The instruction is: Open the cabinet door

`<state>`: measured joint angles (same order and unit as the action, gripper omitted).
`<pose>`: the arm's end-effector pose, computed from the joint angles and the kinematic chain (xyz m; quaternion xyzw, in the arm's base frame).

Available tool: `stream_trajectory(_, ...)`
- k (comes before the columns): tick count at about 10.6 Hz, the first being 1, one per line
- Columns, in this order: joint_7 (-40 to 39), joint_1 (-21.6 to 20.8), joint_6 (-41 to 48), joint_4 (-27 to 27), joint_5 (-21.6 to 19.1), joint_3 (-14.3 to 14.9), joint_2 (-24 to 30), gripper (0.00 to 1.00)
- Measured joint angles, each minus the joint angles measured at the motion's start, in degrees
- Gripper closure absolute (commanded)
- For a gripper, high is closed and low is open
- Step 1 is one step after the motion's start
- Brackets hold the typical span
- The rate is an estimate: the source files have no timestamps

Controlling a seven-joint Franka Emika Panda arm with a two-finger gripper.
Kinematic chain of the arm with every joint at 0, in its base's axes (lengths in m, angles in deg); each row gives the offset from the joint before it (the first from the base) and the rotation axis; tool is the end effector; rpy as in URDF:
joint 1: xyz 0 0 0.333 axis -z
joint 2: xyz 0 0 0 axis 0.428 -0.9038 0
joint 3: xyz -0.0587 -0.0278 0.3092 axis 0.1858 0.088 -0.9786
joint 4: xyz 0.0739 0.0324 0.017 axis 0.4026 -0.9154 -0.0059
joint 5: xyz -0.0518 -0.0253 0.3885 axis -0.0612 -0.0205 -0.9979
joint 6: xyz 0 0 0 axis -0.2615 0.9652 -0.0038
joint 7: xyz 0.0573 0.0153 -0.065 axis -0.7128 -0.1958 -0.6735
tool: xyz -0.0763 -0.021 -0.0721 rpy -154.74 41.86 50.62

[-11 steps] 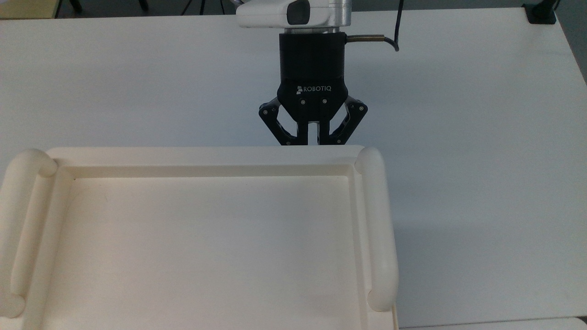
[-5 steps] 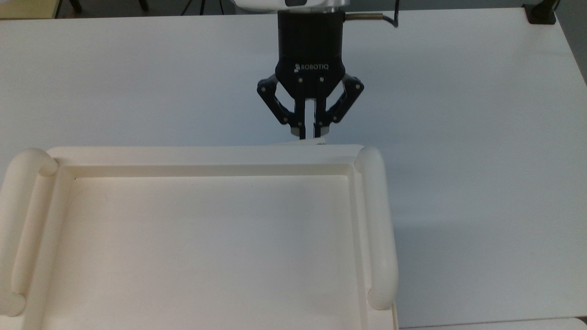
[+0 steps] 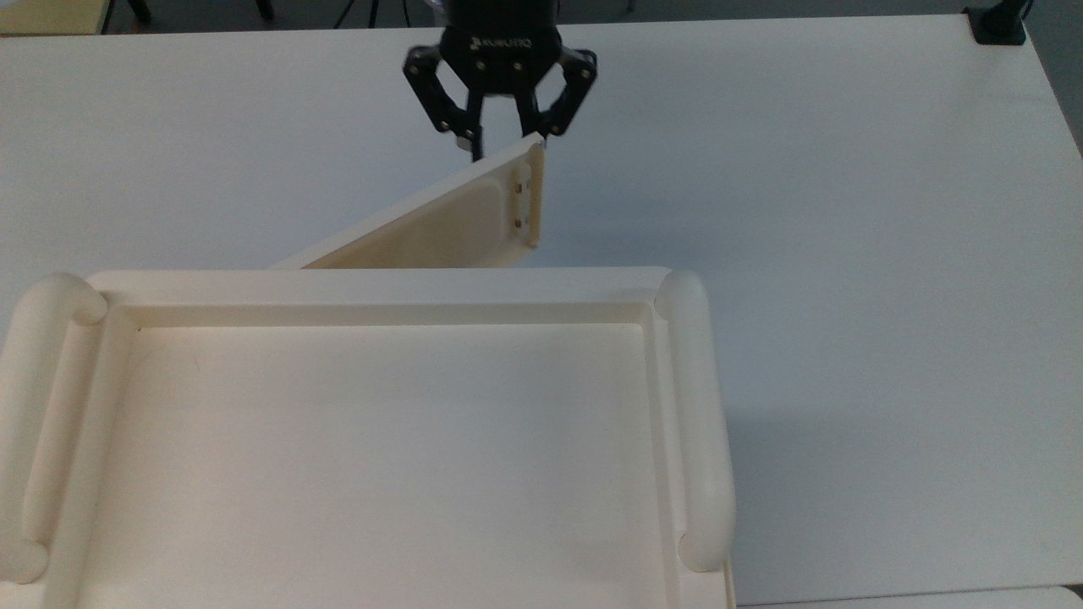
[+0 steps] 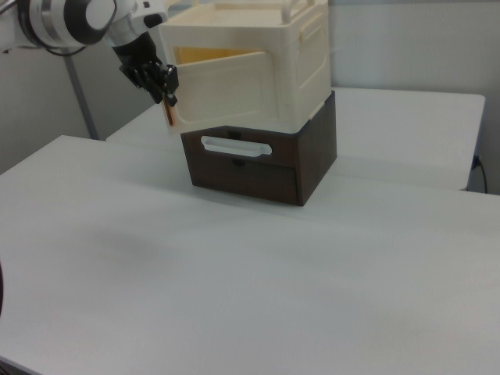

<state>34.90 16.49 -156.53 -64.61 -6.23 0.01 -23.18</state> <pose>0.6444 0.0808 0.6312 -0.9828 0.0115 -0.1845 0.0033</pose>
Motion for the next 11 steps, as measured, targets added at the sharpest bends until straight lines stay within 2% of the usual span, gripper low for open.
stream_trajectory(3, -5.51, 4.35, 19.21, -0.69, -0.01, 0.53, 5.61, 0.0)
stream_trajectory(5, -9.33, 5.74, 29.08, -1.77, -0.01, 1.82, 8.54, 0.0)
stream_trajectory(8, -9.75, 6.36, 31.47, -2.53, -0.01, 2.4, 9.41, 0.0)
stream_trajectory(11, -13.58, 7.55, 31.47, -3.79, -0.01, 2.44, 9.36, 0.0)
